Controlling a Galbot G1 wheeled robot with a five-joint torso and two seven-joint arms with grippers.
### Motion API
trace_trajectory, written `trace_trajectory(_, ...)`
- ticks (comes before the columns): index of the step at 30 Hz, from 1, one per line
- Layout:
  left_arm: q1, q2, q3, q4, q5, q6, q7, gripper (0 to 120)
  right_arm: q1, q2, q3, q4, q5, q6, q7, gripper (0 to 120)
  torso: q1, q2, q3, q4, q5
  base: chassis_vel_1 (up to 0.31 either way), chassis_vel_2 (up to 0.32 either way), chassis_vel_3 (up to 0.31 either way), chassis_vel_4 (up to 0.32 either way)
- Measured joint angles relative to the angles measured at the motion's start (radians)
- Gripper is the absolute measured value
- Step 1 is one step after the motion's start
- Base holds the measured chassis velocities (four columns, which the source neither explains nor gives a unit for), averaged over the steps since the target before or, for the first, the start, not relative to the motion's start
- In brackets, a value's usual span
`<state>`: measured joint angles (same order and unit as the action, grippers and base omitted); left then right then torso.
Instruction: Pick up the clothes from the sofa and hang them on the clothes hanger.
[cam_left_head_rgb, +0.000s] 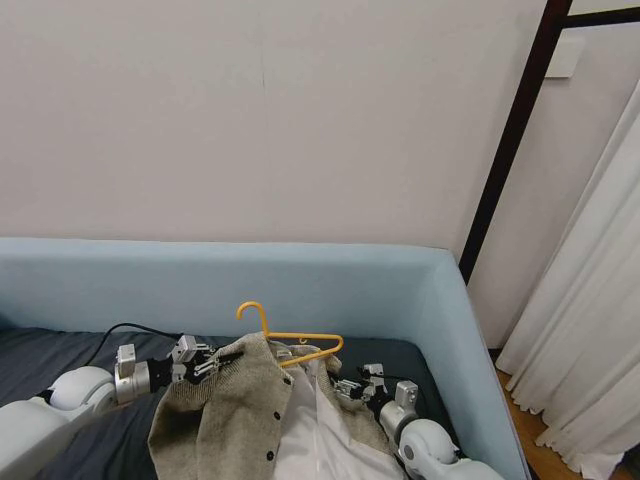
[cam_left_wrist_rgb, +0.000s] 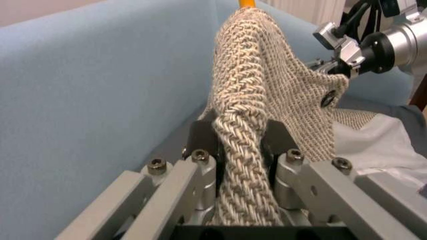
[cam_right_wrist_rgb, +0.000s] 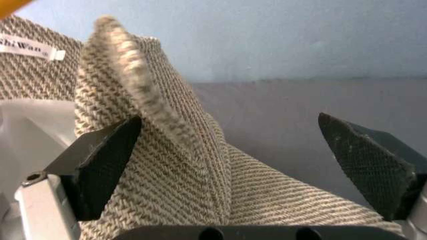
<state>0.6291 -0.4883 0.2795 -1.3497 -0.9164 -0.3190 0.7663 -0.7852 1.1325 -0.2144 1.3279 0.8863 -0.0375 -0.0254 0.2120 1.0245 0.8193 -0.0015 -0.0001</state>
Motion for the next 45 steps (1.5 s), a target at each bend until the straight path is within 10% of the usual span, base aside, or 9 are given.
trace_trajectory(27, 0.03, 0.018, -0.026, 0.004, 0.011, -0.007, 0.007, 11, 0.012, -0.01, -0.038, 0.013, 0.036, 0.025, -0.03, 2, 0.0, 0.0, 0.0, 0.0, 0.0001, 0.0, 0.0, 0.0, 0.0)
trace_trajectory(45, 0.035, 0.051, -0.04, -0.006, -0.004, -0.024, 0.055, 11, 0.03, -0.071, -0.034, 0.07, 0.03, 0.003, -0.009, 0, 0.0, 0.0, 0.0, 0.0, 0.0002, 0.0, 0.0, 0.0, 0.0)
